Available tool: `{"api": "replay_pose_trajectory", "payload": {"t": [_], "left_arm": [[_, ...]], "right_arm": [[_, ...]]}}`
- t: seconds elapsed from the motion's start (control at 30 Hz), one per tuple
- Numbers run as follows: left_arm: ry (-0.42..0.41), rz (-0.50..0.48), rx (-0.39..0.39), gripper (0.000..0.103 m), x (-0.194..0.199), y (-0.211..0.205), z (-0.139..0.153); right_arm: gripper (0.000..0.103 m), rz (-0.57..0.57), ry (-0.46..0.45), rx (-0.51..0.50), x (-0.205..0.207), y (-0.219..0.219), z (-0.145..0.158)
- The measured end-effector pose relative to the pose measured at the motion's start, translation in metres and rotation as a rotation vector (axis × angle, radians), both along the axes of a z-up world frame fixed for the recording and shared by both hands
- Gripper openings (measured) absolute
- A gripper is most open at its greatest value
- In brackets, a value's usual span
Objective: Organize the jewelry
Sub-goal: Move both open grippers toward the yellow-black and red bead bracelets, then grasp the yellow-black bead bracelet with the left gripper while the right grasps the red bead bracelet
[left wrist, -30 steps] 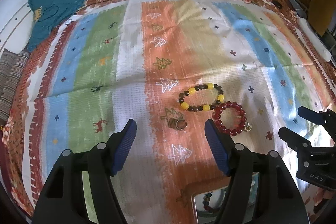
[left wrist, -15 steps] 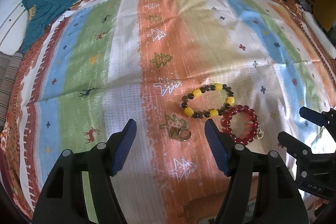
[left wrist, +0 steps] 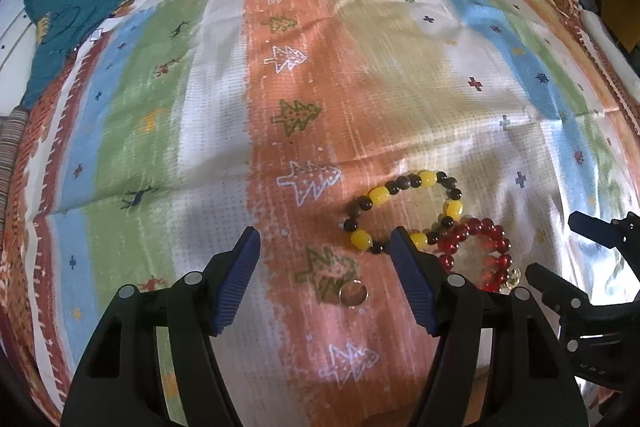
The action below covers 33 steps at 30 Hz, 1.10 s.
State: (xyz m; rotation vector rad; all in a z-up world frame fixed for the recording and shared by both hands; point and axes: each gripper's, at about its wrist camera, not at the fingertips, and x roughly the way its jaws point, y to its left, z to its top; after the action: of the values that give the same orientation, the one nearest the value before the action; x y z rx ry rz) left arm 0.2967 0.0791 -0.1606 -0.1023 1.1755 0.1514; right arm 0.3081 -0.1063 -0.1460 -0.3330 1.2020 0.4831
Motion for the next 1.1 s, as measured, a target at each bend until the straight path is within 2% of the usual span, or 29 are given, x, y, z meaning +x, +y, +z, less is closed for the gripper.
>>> {"api": "replay_pose_trajectory", "payload": {"t": [0.2,0.4,0.47,0.53,0.73,0.9,0.93,0.97,1.03,1.1], "left_arm": [[0.018,-0.014,-0.027,0.067,0.012,0.002,-0.008],[0.047,-0.057,-0.014,0.067,0.022,-0.007,-0.021],[0.061,-0.061,-0.001,0.064,0.026,-0.008,-0.026],[0.076,-0.062,0.009,0.055,0.028,-0.008,-0.033],[0.086,-0.073,0.028,0.052,0.031,-0.007,-0.043],[0.083,-0.085,0.073,0.044,0.030,-0.010,-0.046],[0.083,-0.083,0.079,0.039,0.029,-0.009,-0.046],[0.083,-0.079,0.080,0.034,0.028,-0.008,-0.046],[0.079,-0.071,0.063,0.012,0.027,-0.004,-0.045],[0.076,-0.069,0.052,0.012,0.026,-0.001,-0.044]], "right_arm": [[0.072,0.013,0.005,-0.021,0.007,0.006,-0.010],[0.072,0.033,0.020,-0.044,0.010,0.013,-0.020],[0.072,0.035,0.025,-0.053,0.011,0.015,-0.024],[0.072,0.037,0.027,-0.062,0.012,0.017,-0.028],[0.071,0.052,0.019,-0.091,0.011,0.022,-0.036],[0.054,0.041,0.015,-0.113,0.012,0.022,-0.036],[0.052,0.042,0.014,-0.114,0.011,0.022,-0.036],[0.045,0.043,0.014,-0.113,0.011,0.022,-0.036],[0.034,0.042,0.016,-0.107,0.011,0.021,-0.036],[0.020,0.047,0.021,-0.098,0.011,0.021,-0.036]]}}
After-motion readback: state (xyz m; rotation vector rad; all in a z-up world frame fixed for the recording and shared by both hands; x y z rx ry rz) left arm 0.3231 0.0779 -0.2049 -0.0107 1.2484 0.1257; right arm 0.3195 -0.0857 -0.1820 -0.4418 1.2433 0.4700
